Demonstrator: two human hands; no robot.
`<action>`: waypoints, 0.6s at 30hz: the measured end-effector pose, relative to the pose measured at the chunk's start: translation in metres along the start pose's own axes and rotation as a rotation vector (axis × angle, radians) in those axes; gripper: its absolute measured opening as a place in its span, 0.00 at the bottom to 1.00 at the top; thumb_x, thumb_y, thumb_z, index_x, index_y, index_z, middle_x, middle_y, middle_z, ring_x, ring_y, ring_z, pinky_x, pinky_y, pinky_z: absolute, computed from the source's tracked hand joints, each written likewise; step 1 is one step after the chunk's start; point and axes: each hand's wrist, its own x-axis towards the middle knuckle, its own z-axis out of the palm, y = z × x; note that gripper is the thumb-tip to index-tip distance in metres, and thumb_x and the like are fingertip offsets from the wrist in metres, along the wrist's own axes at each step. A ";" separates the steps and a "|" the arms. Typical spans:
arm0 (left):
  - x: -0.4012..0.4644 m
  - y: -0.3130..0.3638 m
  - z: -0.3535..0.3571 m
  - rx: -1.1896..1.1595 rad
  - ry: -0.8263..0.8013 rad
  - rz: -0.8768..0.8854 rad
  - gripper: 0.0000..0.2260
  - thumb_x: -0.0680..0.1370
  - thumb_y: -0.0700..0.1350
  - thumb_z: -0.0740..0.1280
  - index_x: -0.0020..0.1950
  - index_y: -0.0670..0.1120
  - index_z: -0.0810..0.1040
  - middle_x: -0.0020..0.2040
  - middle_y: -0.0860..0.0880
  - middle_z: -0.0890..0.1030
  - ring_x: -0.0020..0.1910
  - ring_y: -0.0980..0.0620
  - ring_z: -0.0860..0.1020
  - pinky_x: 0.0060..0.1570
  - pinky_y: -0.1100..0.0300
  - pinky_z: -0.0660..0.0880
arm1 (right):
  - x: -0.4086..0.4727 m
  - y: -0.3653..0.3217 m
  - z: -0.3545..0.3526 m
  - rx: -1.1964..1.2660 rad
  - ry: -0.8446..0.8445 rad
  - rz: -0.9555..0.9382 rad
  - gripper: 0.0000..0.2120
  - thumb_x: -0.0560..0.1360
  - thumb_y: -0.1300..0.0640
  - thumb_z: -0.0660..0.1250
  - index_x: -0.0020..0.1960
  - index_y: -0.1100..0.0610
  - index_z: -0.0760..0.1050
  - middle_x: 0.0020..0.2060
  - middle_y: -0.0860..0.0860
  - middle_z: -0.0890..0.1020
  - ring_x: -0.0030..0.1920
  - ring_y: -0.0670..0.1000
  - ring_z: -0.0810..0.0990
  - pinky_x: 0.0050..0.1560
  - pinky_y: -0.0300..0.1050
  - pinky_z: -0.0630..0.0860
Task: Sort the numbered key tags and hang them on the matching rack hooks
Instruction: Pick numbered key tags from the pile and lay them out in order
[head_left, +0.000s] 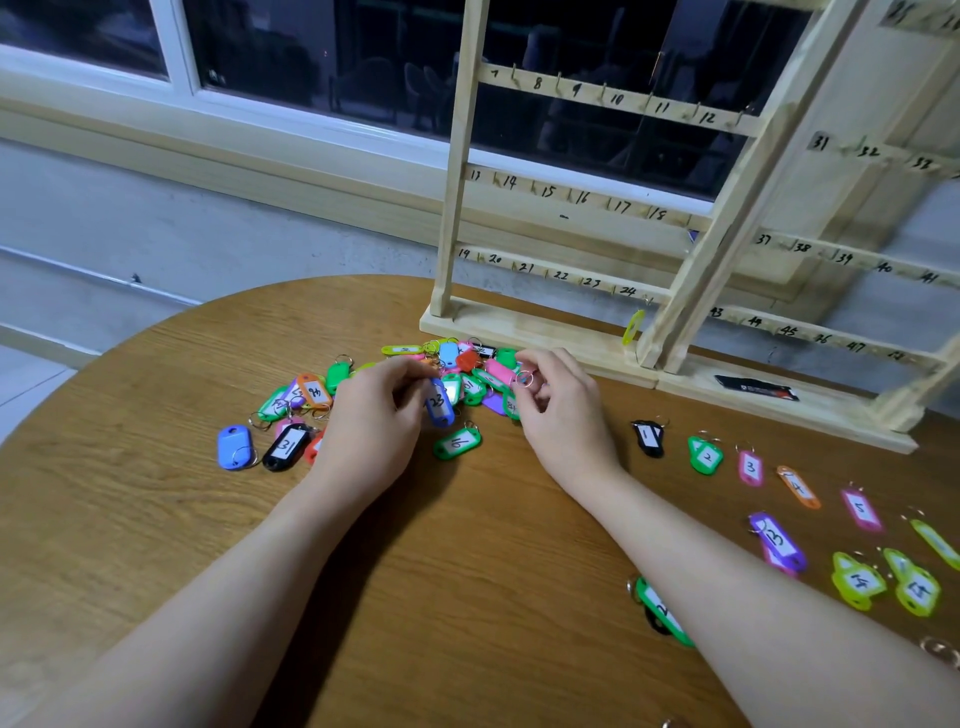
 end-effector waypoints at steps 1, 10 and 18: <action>0.000 0.000 0.000 0.002 0.001 0.000 0.08 0.80 0.40 0.67 0.53 0.50 0.84 0.44 0.55 0.83 0.46 0.61 0.80 0.43 0.76 0.70 | 0.000 0.000 0.000 -0.001 0.009 0.007 0.12 0.79 0.65 0.68 0.61 0.58 0.80 0.50 0.44 0.77 0.44 0.40 0.75 0.48 0.28 0.71; -0.001 0.001 -0.001 0.013 0.009 0.017 0.08 0.80 0.40 0.67 0.53 0.50 0.84 0.45 0.55 0.82 0.46 0.59 0.79 0.43 0.77 0.69 | -0.002 -0.002 -0.001 -0.004 0.070 0.004 0.04 0.82 0.56 0.67 0.51 0.56 0.79 0.42 0.45 0.78 0.40 0.43 0.75 0.39 0.36 0.70; -0.001 0.001 -0.001 0.021 0.011 0.033 0.09 0.80 0.39 0.66 0.53 0.50 0.84 0.45 0.55 0.82 0.44 0.67 0.77 0.41 0.78 0.68 | -0.003 -0.004 -0.002 0.019 0.015 -0.055 0.08 0.82 0.55 0.67 0.54 0.56 0.83 0.32 0.41 0.78 0.32 0.44 0.77 0.32 0.49 0.74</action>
